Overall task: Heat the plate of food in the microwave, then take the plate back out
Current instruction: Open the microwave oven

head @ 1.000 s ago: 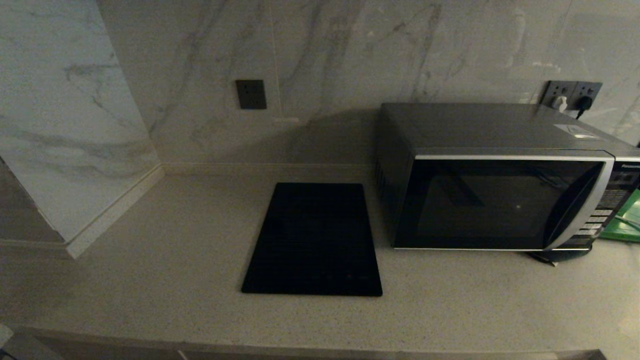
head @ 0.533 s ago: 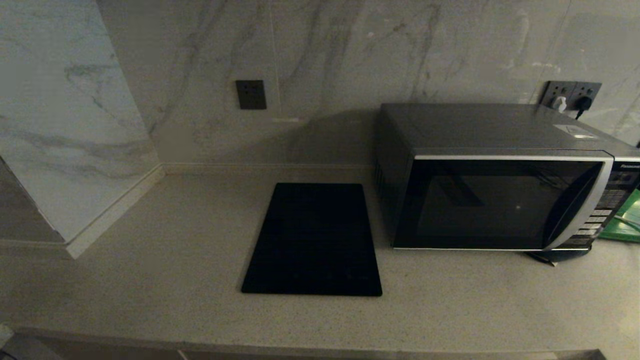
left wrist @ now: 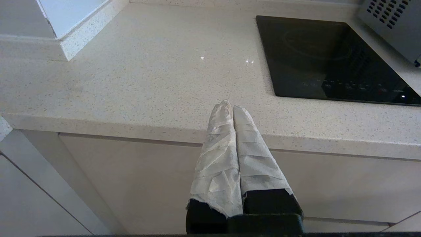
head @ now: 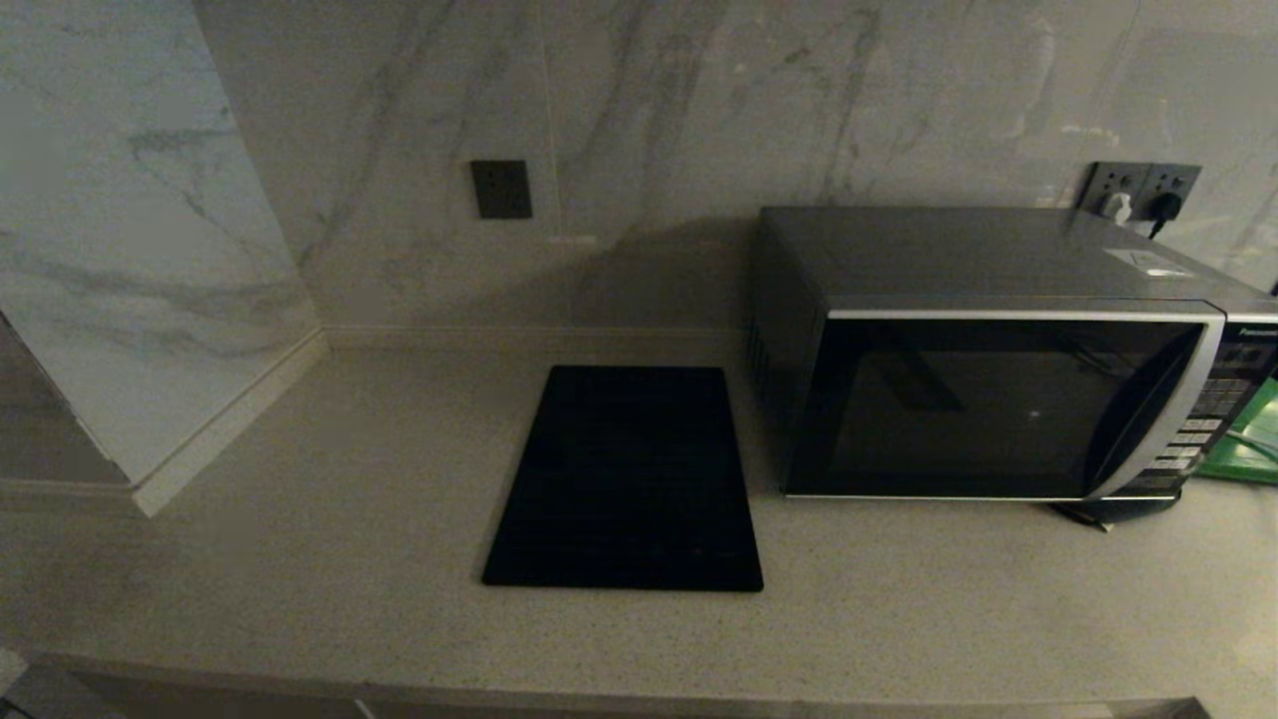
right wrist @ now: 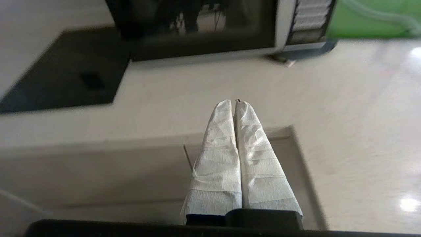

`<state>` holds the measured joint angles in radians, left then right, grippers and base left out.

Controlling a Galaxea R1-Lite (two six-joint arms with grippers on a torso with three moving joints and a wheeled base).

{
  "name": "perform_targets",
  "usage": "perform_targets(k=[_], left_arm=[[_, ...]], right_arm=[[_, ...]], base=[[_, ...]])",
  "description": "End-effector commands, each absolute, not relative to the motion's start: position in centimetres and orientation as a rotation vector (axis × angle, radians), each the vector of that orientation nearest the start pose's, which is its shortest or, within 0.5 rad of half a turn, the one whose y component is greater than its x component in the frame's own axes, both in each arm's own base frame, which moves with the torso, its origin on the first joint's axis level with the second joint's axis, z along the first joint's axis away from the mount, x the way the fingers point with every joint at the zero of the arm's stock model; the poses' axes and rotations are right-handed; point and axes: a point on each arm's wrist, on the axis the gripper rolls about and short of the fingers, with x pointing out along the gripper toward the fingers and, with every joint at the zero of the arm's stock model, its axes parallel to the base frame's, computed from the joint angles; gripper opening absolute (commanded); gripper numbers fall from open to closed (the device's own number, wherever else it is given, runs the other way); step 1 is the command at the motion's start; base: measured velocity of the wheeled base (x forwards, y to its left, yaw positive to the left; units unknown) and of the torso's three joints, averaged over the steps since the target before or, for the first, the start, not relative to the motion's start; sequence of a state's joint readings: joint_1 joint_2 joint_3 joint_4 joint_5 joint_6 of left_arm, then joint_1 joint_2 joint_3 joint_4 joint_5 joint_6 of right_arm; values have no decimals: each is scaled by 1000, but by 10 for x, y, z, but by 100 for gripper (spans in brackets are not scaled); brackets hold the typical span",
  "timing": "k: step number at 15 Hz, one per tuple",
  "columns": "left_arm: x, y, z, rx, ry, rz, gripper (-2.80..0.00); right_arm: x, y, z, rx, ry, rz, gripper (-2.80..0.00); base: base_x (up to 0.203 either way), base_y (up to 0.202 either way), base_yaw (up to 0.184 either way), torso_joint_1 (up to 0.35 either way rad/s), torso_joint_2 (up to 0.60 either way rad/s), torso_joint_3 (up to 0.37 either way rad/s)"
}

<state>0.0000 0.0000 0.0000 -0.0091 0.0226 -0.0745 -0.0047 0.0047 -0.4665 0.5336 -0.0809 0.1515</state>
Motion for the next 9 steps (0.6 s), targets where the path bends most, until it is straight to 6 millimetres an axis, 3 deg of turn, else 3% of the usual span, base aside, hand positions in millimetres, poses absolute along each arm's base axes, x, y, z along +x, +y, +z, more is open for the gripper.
perform_targets(k=[1,4,9], left_arm=[[-23,1,76,-75,-10,23,-280],[-23,1,76,-75,-10,23,-280],[-23,1,76,-75,-9,23,-280]], right_arm=[[-55,-1,113,141,113,-83,-280],[-31,-1,88,84,42,-71,-280],[-23,-1,76,48,8,-42,-280]], base=[[0,0,0,0,0,0],[0,0,0,0,0,0],[0,0,0,0,0,0]])
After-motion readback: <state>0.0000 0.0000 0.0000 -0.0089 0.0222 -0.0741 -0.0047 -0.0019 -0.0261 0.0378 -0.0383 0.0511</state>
